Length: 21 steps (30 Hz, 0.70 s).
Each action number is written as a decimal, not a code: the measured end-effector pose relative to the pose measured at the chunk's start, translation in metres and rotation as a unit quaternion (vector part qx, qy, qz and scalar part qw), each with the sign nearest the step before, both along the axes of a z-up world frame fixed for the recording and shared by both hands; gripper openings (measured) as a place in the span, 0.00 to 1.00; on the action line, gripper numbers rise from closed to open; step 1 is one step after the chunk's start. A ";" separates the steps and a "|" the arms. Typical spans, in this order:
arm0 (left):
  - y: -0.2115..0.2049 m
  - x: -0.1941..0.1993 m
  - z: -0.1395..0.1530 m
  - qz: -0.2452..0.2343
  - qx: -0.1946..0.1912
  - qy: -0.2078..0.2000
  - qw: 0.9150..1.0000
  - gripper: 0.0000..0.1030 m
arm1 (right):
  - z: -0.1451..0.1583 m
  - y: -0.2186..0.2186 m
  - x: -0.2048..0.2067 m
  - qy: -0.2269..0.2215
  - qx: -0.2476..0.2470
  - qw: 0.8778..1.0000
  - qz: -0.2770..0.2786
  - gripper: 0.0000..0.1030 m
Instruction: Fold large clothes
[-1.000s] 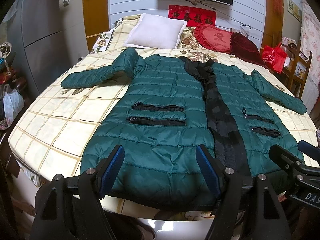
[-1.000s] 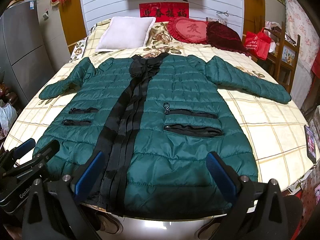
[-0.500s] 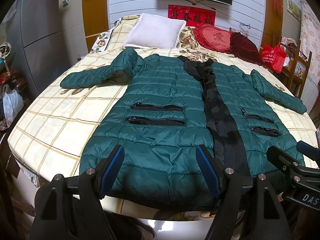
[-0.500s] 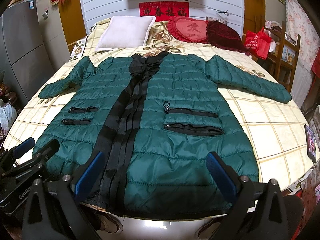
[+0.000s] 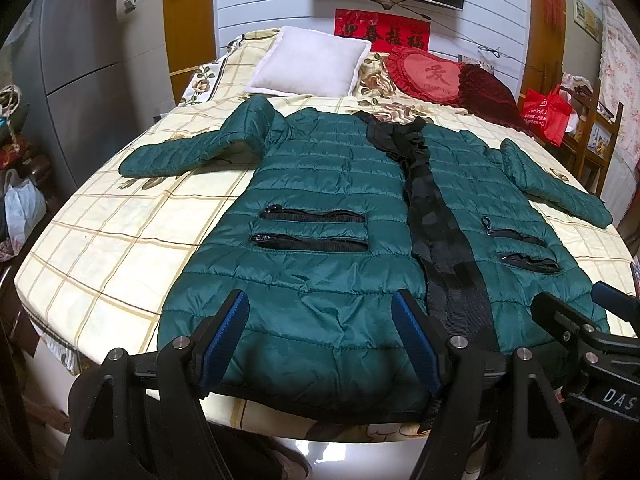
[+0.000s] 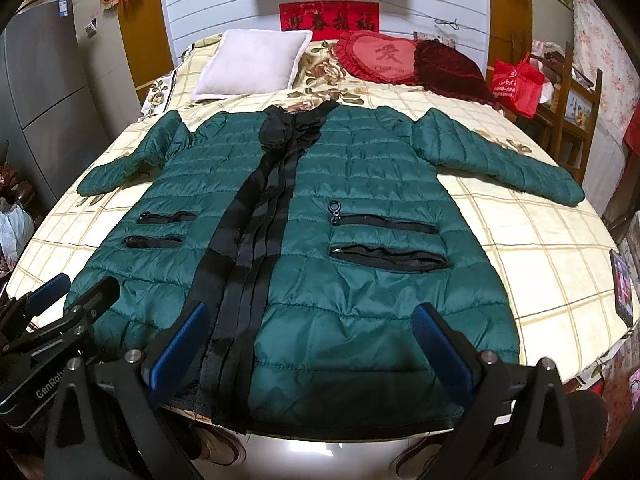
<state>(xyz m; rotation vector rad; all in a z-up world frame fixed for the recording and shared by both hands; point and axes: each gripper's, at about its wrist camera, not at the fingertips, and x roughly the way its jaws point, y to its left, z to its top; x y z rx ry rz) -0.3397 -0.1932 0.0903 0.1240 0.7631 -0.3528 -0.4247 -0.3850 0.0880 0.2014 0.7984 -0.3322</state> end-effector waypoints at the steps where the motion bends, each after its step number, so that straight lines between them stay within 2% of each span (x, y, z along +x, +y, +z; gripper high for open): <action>1: -0.001 0.000 0.000 -0.001 0.000 0.000 1.000 0.57 | 0.000 0.000 0.000 0.000 0.002 1.000 0.000 0.99; 8: -0.003 0.000 -0.001 -0.002 0.000 0.002 1.000 0.57 | 0.003 -0.001 0.002 0.008 0.028 1.000 0.000 0.99; 12: -0.004 0.000 -0.001 -0.001 -0.001 0.002 1.000 0.57 | 0.001 -0.001 0.002 0.006 0.010 1.000 0.000 0.99; 21: -0.003 0.003 -0.003 0.001 -0.003 0.006 1.000 0.57 | 0.001 -0.004 0.004 0.009 0.017 1.000 -0.001 0.99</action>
